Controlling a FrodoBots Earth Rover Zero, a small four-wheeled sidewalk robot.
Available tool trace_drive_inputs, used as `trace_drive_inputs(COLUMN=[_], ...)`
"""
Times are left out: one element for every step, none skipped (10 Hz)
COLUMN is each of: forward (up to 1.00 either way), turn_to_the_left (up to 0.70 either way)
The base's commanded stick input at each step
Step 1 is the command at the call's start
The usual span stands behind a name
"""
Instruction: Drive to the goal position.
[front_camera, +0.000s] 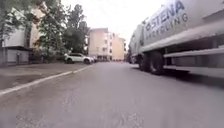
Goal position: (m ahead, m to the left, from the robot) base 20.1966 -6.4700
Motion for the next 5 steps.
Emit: trace_drive_inputs(forward=[0.60, 0.60, 0.60, 0.60, 0.60], turn_to_the_left=[0.00, 0.00, 0.00, 0.00, 0.00])
